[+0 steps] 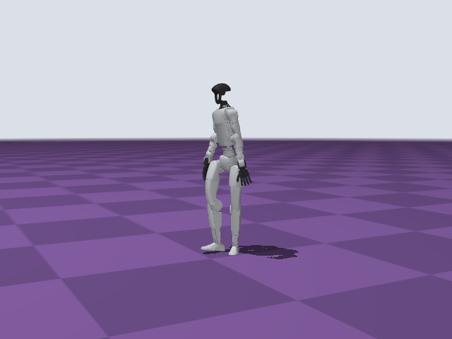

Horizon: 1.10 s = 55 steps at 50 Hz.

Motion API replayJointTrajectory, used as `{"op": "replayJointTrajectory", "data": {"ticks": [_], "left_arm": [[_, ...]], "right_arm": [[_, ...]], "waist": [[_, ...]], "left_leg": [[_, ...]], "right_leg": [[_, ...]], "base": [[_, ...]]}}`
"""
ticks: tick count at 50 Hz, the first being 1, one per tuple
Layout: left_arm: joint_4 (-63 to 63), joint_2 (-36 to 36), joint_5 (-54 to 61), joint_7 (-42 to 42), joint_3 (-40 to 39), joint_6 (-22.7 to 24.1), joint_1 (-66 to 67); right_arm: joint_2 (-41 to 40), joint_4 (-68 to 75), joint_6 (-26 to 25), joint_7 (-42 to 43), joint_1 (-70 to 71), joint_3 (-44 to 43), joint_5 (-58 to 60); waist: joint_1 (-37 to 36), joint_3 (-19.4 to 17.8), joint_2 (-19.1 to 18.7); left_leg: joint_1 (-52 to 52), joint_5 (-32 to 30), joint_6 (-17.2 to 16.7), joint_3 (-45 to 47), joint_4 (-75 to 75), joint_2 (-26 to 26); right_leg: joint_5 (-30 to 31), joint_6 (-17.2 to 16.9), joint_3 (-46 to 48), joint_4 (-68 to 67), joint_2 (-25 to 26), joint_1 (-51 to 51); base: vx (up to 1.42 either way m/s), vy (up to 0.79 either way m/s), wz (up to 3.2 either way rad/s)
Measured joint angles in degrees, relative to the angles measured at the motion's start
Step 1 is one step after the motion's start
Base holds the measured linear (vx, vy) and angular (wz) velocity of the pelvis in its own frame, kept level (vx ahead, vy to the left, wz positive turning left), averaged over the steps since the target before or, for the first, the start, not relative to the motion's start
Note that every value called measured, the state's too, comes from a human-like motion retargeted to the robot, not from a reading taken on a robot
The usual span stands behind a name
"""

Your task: In place motions

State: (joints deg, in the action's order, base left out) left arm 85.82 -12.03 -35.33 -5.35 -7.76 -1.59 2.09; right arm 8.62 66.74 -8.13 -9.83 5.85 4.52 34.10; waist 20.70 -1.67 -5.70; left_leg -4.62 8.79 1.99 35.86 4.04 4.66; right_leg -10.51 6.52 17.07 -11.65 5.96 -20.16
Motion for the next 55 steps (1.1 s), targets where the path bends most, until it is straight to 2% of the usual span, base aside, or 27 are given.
{"op": "replayJointTrajectory", "data": {"ticks": [5, 7, 10, 12, 15, 17, 22, 25, 27, 28, 32, 33, 35, 37, 38, 43, 47, 50, 51, 52, 53, 55], "left_arm": [[1.3, 0.2, -0.9, 0.9, -3.4, -1.4, 3.0], [1.8, 0.5, -0.2, 1.2, -4.0, -1.6, 4.1], [2.1, 0.6, 0.3, 1.3, -4.3, -2.0, 4.8], [2.2, 0.7, -0.1, 1.2, -4.3, -2.2, 4.8], [2.5, 1.0, -0.7, 1.2, -4.3, -2.7, 4.3], [2.4, 1.3, -0.6, 1.0, -4.2, -2.9, 3.4], [0.7, 2.0, 1.0, -0.8, -3.7, -3.1, -0.9], [-1.6, 2.3, 1.4, -1.7, -5.0, -1.6, -3.4], [-2.3, 2.6, 1.0, -0.2, -6.3, 0.2, -4.4], [-2.4, 2.6, 1.0, 0.7, -6.7, 0.8, -4.6], [-3.2, 2.4, 2.6, 1.6, -5.2, 0.7, -2.6], [-3.3, 2.2, 3.4, 1.4, -4.9, 0.4, -2.0], [-3.0, 2.3, 5.2, 1.3, -5.3, -0.2, -1.1], [-1.0, 3.4, 8.8, 1.3, -8.0, -1.1, -0.5], [0.0, 4.0, 10.3, 1.3, -9.4, -1.4, -0.2], [4.1, 6.1, 15.2, 0.7, -13.5, -2.3, 1.3], [5.9, 7.1, 15.7, 0.8, -13.1, -3.2, 1.6], [5.7, 7.2, 14.4, 1.1, -11.1, -3.2, 1.6], [5.4, 7.0, 13.7, 1.1, -10.1, -2.8, 1.6], [5.2, 6.9, 13.0, 0.9, -9.3, -2.4, 1.7], [4.9, 6.7, 12.2, 0.7, -8.8, -2.1, 1.9], [4.3, 6.6, 10.8, 0.6, -8.5, -2.2, 2.0]], "right_arm": [[2.1, 3.4, -3.7, -1.1, 1.0, -3.2, -0.2], [2.6, 3.7, -4.1, -0.1, 0.8, -4.8, -0.6], [3.0, 3.9, -3.8, 1.9, 0.6, -6.7, -2.4], [2.9, 4.4, -3.9, 2.7, 0.4, -7.4, -3.2], [2.3, 5.9, -4.3, 3.3, -0.2, -8.2, -3.7], [1.7, 7.2, -4.7, 3.5, -0.9, -9.1, -3.9], [0.5, 11.8, -6.0, 4.4, -3.9, -12.0, -6.9], [0.1, 15.9, -6.6, 4.6, -6.4, -13.6, -11.8], [0.0, 19.6, -5.9, 4.5, -7.4, -14.4, -16.1], [-0.1, 21.4, -5.2, 4.4, -8.0, -14.6, -18.0], [-0.9, 24.0, -3.1, 6.0, -9.9, -16.1, -21.2], [-1.2, 23.3, -2.8, 6.1, -9.9, -16.3, -20.3], [-1.5, 21.1, -2.6, 6.1, -9.5, -15.8, -17.8], [-1.6, 16.3, -2.4, 5.1, -7.8, -13.6, -12.7], [-1.4, 14.1, -2.1, 4.5, -6.9, -12.2, -10.8], [-0.7, 5.2, -0.6, 0.6, -2.5, -6.1, -5.9], [-2.3, -0.2, -0.1, -1.8, -0.9, -4.6, -6.8], [-3.3, -1.3, 0.4, -1.7, -1.7, -5.0, -10.3], [-3.3, -1.1, 0.6, -1.8, -2.4, -5.3, -11.1], [-3.3, -0.8, 0.8, -1.9, -3.0, -5.3, -11.7], [-3.1, -0.2, 0.9, -2.2, -3.5, -5.0, -11.8], [-2.7, 1.0, 1.1, -2.6, -4.6, -3.8, -11.5]], "waist": [[-4.1, 2.2, -0.9], [-5.8, 3.4, -1.2], [-6.2, 3.8, -1.3], [-6.1, 4.1, -1.6], [-5.4, 4.8, -2.3], [-3.7, 5.4, -3.6], [4.4, 5.0, -8.9], [6.7, 5.0, -9.8], [5.6, 6.5, -7.8], [4.6, 7.7, -6.2], [-3.4, 12.7, 3.7], [-5.3, 12.6, 5.5], [-7.5, 11.8, 7.4], [-11.1, 9.1, 8.3], [-12.0, 8.1, 8.7], [-12.2, 5.7, 8.3], [-12.5, 3.5, 5.5], [-16.5, 1.9, 3.8], [-15.1, 1.9, 3.2], [-13.5, 2.0, 2.3], [-11.4, 2.5, 1.2], [-9.9, 3.3, 0.2]], "left_leg": [[3.2, 2.0, -3.4, 18.0, -1.5, 2.4], [3.8, 2.6, -4.7, 23.0, -1.2, 2.9], [5.1, 3.4, -6.5, 27.9, -0.6, 2.9], [6.5, 3.9, -7.6, 30.7, -0.8, 2.3], [8.3, 4.7, -8.7, 35.5, -2.0, 0.8], [8.6, 5.0, -9.3, 37.4, -2.2, 0.8], [8.8, 3.8, -10.4, 38.0, -2.2, 3.4], [10.4, 1.4, -9.9, 38.5, -1.1, 4.3], [11.3, -1.9, -7.9, 36.3, 2.5, 4.3], [11.7, -3.8, -5.9, 35.3, 5.0, 4.3], [7.2, -7.5, 7.1, 23.5, 22.9, 4.2], [5.1, -7.9, 8.0, 19.0, 27.8, 4.7], [2.0, -7.9, 6.7, 11.0, 33.2, 4.7], [-4.5, -8.6, 3.3, -3.5, 36.3, -1.0], [-5.7, -8.4, 3.8, -5.2, 36.6, -2.3], [-7.0, -6.0, 7.5, -3.8, 30.7, -1.4], [-8.6, -5.5, 4.1, -10.6, 16.8, -3.0], [-7.1, -7.0, 1.5, -8.4, 5.7, -1.9], [-6.3, -8.2, 3.6, -9.2, 3.5, -2.6], [-5.5, -8.6, 4.4, -9.5, 2.2, -2.7], [-4.8, -7.6, 2.3, -8.7, 2.9, -1.6], [-3.6, -7.8, 0.4, -0.8, 3.2, 1.3]], "right_leg": [[-10.7, 0.4, 25.8, -2.2, -5.8, 3.0], [-13.6, -1.0, 34.7, -3.7, -7.8, 4.6], [-14.2, -2.1, 45.0, -4.5, -9.7, 7.6], [-10.5, -1.6, 47.1, -4.0, -9.8, 8.6], [-4.3, 0.8, 41.6, -2.2, -7.9, 7.4], [-4.4, 0.6, 38.3, -2.1, -6.4, 6.5], [-5.0, -1.2, 37.3, -1.7, -4.1, 6.1], [-5.6, -0.9, 35.2, 0.3, -2.8, 6.7], [-6.1, -0.5, 32.3, 2.0, -3.1, 7.5], [-6.2, -0.4, 30.9, 2.5, -4.3, 7.7], [-6.7, 0.7, 22.3, 1.7, -11.4, 6.8], [-6.6, 1.1, 20.3, 1.3, -12.2, 6.7], [-6.1, 1.7, 17.8, 1.1, -12.5, 6.8], [-4.4, 2.2, 13.0, 1.8, -10.9, 7.6], [-3.7, 2.2, 11.2, 1.9, -10.7, 7.8], [-1.5, 1.9, 3.9, 0.4, -9.7, 7.3], [0.1, 2.0, -1.2, 0.6, -5.4, 8.5], [1.4, 2.3, -6.7, 1.3, -1.5, 10.7], [1.6, 2.2, -5.9, 1.9, -1.3, 11.7], [1.7, 2.0, -5.1, 2.4, -0.9, 12.4], [1.8, 1.9, -4.1, 2.7, -0.3, 12.4], [2.4, 1.8, -4.3, 3.2, 0.2, 12.4]], "base": [[-0.33, 0.68, -4.03], [-0.33, 0.60, -3.68], [-0.38, 0.56, -2.96], [-0.36, 0.51, -2.60], [-0.27, 0.38, -2.20], [-0.25, 0.24, -1.25], [-0.28, 0.09, -0.08], [-0.19, -0.05, -0.09], [-0.08, -0.10, -0.62], [-0.03, -0.13, -0.92], [-0.05, -0.15, -1.62], [-0.18, -0.14, -1.93], [-0.27, -0.12, -2.08], [-0.32, 0.00, -3.15], [-0.29, 0.02, -2.99], [-0.18, 0.01, -2.16], [-0.09, 0.00, -1.94], [0.08, -0.02, -1.86], [0.20, -0.01, -0.30], [0.24, -0.01, 0.68], [0.23, -0.01, 0.46], [0.17, -0.04, -0.20]]}}
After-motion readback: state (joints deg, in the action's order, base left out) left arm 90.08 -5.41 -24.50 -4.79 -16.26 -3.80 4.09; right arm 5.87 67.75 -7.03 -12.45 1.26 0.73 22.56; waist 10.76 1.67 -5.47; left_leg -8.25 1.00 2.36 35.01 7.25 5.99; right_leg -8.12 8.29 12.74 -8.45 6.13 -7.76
